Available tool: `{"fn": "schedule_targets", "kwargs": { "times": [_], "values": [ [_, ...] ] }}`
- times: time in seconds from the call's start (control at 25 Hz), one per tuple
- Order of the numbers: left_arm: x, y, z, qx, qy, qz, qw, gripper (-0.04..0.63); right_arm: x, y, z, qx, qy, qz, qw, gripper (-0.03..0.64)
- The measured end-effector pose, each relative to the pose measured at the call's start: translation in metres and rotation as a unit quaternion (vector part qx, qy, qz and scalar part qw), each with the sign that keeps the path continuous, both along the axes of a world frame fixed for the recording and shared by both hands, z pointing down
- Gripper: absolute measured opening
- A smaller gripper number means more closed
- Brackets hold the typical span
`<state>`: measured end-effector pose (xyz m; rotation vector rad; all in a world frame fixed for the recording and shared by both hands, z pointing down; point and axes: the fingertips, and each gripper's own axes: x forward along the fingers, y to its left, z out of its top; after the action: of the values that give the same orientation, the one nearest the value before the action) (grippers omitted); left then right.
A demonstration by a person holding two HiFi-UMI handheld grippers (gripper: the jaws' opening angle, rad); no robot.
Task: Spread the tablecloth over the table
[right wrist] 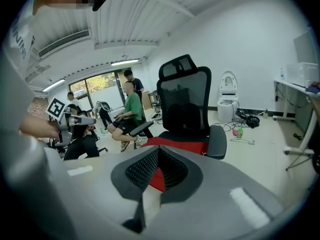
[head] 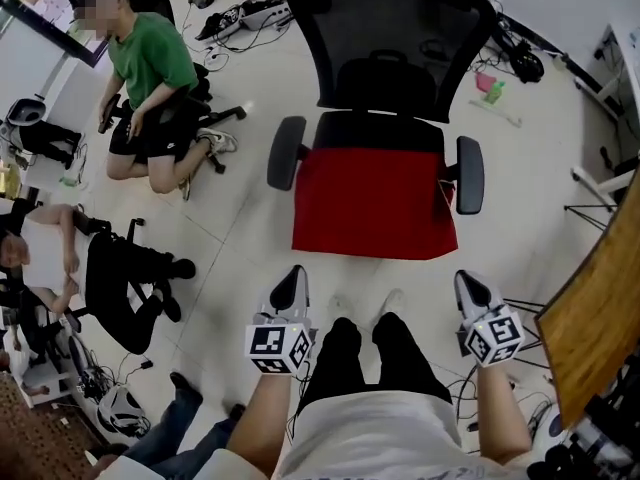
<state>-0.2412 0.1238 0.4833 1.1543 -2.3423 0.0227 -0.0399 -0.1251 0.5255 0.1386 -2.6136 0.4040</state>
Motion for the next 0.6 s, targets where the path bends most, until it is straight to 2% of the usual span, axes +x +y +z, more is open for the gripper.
{"fn": "schedule_targets", "kwargs": {
  "times": [0.16, 0.36, 0.6],
  "values": [
    [-0.008, -0.008, 0.059, -0.007, 0.029, 0.007, 0.9995, 0.006, -0.009, -0.016, 0.048, -0.009, 0.008, 0.033, 0.999, 0.006],
    [-0.025, 0.000, 0.129, -0.009, 0.071, -0.008, 0.9974, 0.006, -0.006, -0.022, 0.118, -0.055, 0.014, 0.094, 0.994, 0.006],
    [-0.024, 0.010, 0.229, -0.048, 0.102, -0.012, 0.9936, 0.006, 0.009, -0.017, 0.211, -0.097, 0.038, 0.142, 0.984, 0.006]
  ]
}}
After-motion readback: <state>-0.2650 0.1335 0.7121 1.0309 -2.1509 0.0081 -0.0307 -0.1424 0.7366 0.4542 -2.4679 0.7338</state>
